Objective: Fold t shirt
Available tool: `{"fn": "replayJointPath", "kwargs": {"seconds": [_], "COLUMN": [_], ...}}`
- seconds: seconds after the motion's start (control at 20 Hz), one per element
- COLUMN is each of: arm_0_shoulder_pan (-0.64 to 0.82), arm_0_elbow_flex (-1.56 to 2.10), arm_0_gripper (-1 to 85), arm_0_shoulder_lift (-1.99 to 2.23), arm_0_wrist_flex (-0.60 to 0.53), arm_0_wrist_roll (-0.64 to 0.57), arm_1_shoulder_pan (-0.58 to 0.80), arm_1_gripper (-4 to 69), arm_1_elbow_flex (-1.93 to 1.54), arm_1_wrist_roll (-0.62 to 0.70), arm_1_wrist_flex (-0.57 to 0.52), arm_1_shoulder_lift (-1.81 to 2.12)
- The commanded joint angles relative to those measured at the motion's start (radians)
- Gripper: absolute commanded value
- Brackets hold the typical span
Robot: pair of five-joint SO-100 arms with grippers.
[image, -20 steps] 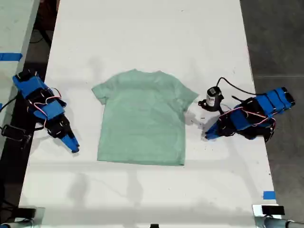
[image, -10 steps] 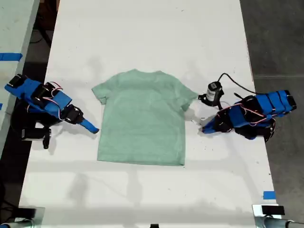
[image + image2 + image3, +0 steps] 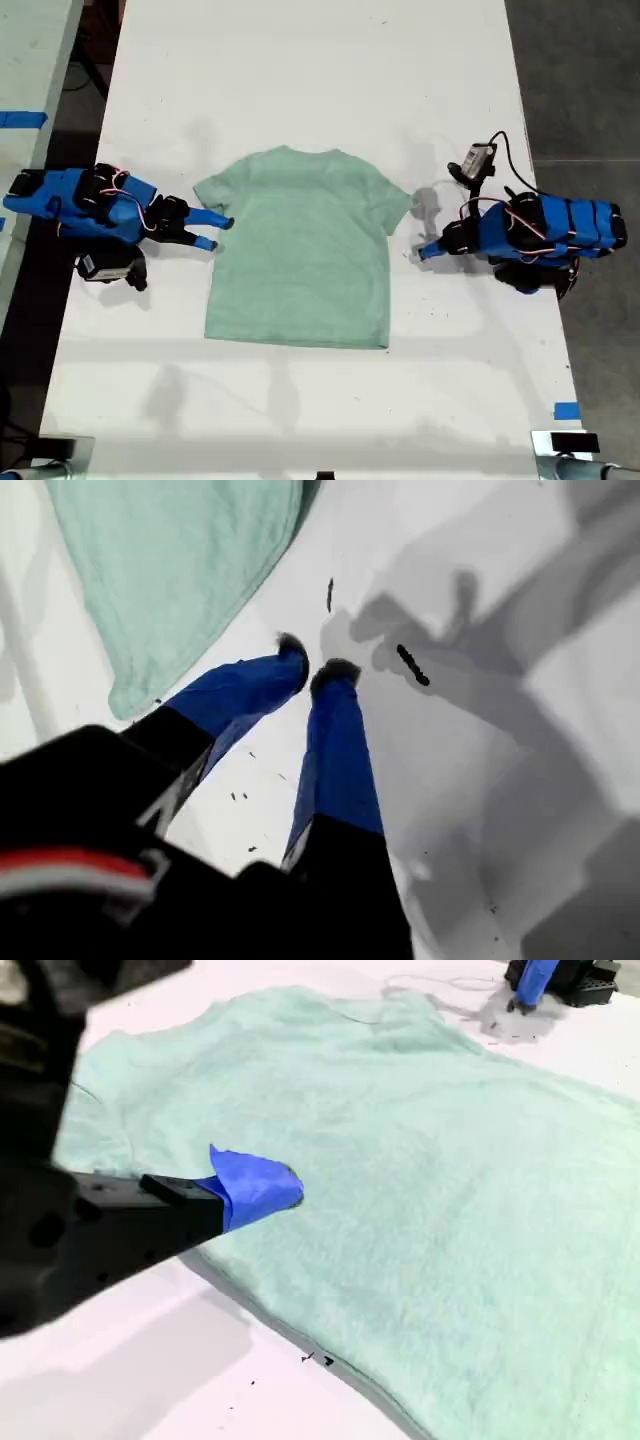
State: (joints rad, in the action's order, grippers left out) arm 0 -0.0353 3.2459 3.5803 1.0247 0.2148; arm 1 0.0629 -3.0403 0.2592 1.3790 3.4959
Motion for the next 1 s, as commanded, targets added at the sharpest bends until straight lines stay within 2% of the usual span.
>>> {"fn": "replayJointPath", "kwargs": {"seconds": [0.0, 0.05, 0.1, 0.15, 0.2, 0.35, 0.45, 0.55, 0.65, 0.8, 0.95], "arm_0_shoulder_pan": [0.057, 0.077, 0.095, 0.104, 0.101, 0.121, 0.144, 0.172, 0.169, 0.144, 0.147], "arm_0_elbow_flex": [0.046, 0.046, 0.046, 0.046, 0.046, 0.046, 0.046, 0.046, 0.046, 0.046, 0.046], "arm_0_gripper": [32.5, 30.5, 31.9, 32.2, 32.7, 40.1, 39.6, 37.4, 33.4, 30.9, 31.2], "arm_0_shoulder_lift": [0.005, 0.005, 0.005, 0.005, 0.005, 0.006, 0.006, 0.006, 0.006, 0.006, 0.005], "arm_0_wrist_flex": [0.000, 0.000, 0.000, 0.000, 0.000, -0.005, 0.000, 0.000, 0.000, 0.000, 0.000], "arm_0_wrist_roll": [-0.086, -0.158, -0.175, -0.207, -0.219, -0.219, -0.207, -0.207, -0.184, -0.166, -0.161], "arm_1_shoulder_pan": [-0.084, -0.161, -0.176, -0.094, -0.072, 0.121, 0.230, 0.391, 0.528, 0.600, 0.632], "arm_1_gripper": [7.7, 16.4, 18.0, 17.5, 20.1, 28.6, 32.6, 34.0, 34.3, 35.0, 33.3], "arm_1_elbow_flex": [-0.040, -0.049, -0.057, -0.057, -0.015, 0.279, 0.483, 0.569, 0.589, 0.686, 0.813], "arm_1_wrist_roll": [-0.407, -0.391, -0.236, -0.141, -0.092, 0.048, 0.135, 0.230, 0.314, 0.365, 0.391], "arm_1_wrist_flex": [0.000, -0.037, -0.100, -0.153, -0.144, 0.014, 0.017, -0.026, -0.115, -0.273, -0.328], "arm_1_shoulder_lift": [0.009, 0.009, 0.009, 0.009, 0.003, -0.282, -0.601, -0.778, -0.897, -1.223, -1.396]}}
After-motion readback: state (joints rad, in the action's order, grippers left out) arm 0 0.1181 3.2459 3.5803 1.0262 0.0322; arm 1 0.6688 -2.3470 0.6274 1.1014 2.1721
